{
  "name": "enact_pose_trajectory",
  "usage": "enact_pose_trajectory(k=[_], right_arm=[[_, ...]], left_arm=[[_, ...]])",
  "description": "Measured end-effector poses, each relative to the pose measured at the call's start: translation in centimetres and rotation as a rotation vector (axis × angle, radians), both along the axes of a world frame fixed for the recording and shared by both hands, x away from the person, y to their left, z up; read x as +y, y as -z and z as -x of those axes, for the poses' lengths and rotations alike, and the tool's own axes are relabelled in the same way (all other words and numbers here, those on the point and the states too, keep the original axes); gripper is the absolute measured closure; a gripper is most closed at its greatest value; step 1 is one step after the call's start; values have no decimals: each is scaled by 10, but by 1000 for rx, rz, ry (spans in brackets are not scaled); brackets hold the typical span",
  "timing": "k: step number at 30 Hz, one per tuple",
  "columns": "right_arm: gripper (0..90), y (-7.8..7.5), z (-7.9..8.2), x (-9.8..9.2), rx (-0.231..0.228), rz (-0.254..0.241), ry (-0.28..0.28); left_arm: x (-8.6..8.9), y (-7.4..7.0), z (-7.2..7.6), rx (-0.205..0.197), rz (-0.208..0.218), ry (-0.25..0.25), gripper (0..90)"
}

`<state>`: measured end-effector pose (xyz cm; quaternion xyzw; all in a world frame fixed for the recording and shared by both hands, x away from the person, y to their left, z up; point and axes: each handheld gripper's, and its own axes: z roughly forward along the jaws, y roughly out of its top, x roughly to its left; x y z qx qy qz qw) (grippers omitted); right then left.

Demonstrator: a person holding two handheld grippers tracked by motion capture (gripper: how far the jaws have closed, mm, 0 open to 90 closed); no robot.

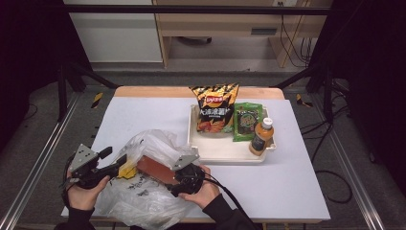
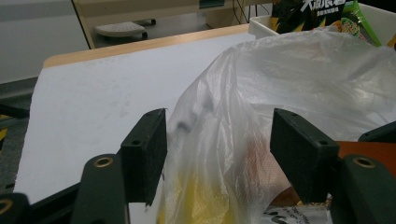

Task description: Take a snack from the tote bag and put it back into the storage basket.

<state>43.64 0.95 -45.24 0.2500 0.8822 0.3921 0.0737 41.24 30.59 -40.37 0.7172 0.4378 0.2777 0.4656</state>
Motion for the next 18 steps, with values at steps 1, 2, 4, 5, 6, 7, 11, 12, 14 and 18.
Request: enact_pose_trajectory(k=[1,2,4,5,6,7,11,12,14,18], right_arm=[[383,0,0,1,-2,2,1],[383,0,-1,1,-2,1,2],[386,0,-1,2,7,1,7],[390,0,-1,3,7,4,2],[402,0,-1,4,7,11,1],[411,0,-1,4,6,11,0],[434,-3,-1,4,-12,23,-2],[435,-3,0,4,-9,22,-1],[436,-3,0,4,-15,20,-12],[437,-4,2,3,-29,13,-52]], left_arm=[[0,1,0,3,-1,-1,364],[0,1,0,5,0,-1,364],[0,2,0,8,-3,-2,366],[0,2,0,8,-3,-1,368],[0,2,0,7,-3,0,368],[0,2,0,8,-3,0,369],[1,2,-1,12,-3,-3,370],[1,2,-1,13,-2,-5,370],[1,3,-2,16,-1,-6,370],[1,5,-4,23,-6,-10,373]])
